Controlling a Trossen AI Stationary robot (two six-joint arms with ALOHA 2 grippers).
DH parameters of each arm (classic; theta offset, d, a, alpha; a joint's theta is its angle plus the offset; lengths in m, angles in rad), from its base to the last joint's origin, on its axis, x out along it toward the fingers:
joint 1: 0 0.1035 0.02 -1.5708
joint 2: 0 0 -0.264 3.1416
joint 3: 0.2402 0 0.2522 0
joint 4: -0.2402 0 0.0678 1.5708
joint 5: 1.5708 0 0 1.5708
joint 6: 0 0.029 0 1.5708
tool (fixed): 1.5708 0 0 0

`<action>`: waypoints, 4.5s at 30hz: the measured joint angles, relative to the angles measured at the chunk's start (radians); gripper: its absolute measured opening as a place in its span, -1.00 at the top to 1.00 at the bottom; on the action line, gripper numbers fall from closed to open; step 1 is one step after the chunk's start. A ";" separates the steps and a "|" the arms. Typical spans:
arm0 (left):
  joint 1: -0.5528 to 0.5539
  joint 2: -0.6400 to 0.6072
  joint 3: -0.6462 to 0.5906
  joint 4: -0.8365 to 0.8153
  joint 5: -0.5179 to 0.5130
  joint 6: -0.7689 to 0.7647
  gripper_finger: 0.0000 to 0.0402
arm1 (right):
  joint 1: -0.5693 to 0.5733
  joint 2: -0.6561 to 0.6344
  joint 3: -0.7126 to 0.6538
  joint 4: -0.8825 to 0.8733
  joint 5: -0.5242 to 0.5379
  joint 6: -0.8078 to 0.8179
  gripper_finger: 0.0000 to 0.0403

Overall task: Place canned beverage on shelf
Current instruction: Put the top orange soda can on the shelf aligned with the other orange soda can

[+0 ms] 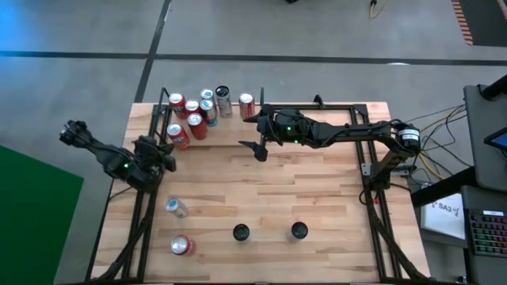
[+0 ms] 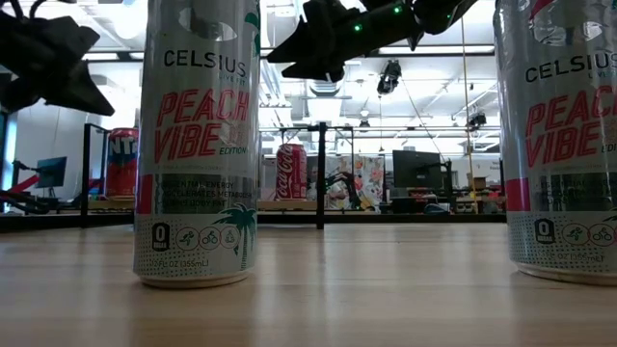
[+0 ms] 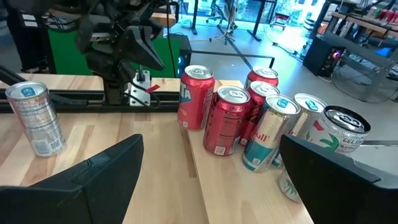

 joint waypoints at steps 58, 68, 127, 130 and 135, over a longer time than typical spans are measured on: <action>0.137 0.144 -0.186 0.194 -0.203 -0.063 1.00 | 0.000 0.000 0.000 -0.001 0.000 -0.009 -0.82; 0.170 0.144 -0.210 0.225 -0.259 -0.063 1.00 | 0.000 0.000 0.000 -0.001 0.000 -0.008 -0.82; 0.356 0.194 -0.161 0.601 -0.092 0.309 1.00 | 0.000 0.000 0.000 -0.034 0.000 -0.014 -0.81; 0.356 0.195 -0.101 0.603 -0.047 0.303 1.00 | 0.000 0.000 0.000 -0.034 0.000 -0.014 -0.81; 0.358 0.222 0.054 0.603 0.024 0.457 1.00 | 0.000 0.000 0.008 -0.048 0.000 -0.016 -0.81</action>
